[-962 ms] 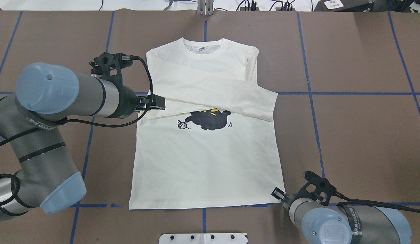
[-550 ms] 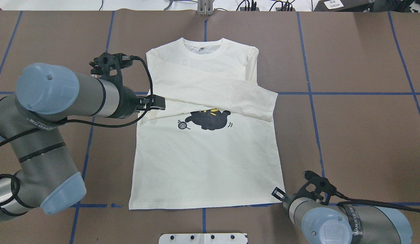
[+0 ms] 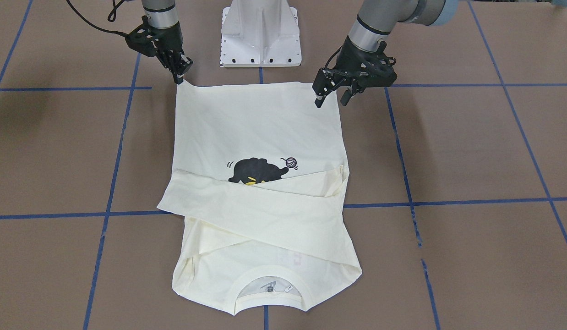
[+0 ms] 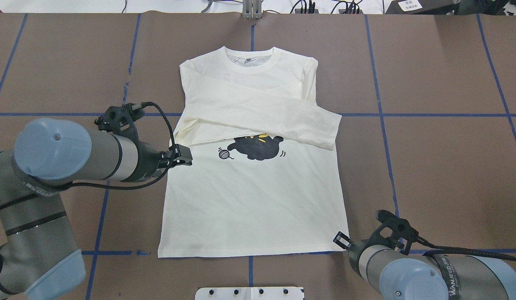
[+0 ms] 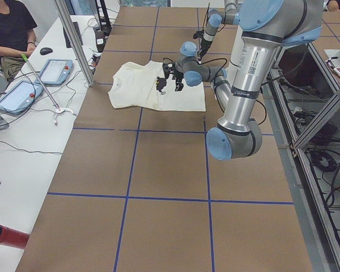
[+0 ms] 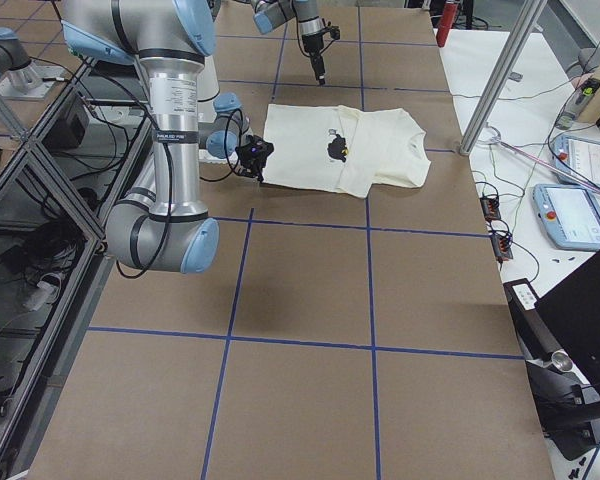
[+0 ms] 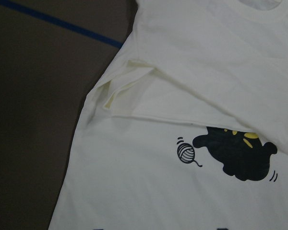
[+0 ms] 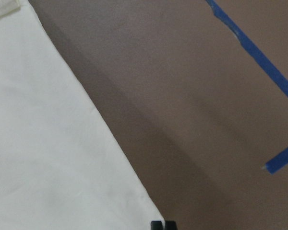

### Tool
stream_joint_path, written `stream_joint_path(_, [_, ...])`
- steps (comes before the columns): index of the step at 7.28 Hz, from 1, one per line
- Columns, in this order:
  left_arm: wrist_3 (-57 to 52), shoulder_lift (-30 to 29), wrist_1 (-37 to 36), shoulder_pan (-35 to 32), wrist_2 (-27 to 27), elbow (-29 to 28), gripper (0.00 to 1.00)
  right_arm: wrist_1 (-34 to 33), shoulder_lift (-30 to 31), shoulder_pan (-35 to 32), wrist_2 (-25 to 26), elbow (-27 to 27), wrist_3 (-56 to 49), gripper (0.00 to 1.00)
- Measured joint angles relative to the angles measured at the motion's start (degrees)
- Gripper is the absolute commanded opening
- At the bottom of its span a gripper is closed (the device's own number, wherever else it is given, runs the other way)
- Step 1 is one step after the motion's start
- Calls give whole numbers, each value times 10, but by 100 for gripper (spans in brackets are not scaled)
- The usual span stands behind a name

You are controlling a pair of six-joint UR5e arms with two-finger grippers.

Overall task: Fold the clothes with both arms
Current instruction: 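Position both grippers at the hem corners nearest the robot and grasp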

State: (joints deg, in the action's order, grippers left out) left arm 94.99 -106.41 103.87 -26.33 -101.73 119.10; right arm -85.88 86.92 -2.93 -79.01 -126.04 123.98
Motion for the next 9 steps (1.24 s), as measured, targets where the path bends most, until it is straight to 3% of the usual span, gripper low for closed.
stream_joint_path(3, [82,14,-91,112,62,21,76,-13,10,22,2,-19,0,0])
stream_joint_path(7, [97,33,-133,157,88,0,66,-14,15,25,2,-21,0,0])
stream_joint_path(8, [98,34,-133,162,89,-9,61,-14,15,25,2,-21,0,0])
stream_joint_path(9, [98,33,-133,164,88,-16,48,-14,15,26,3,-21,0,0])
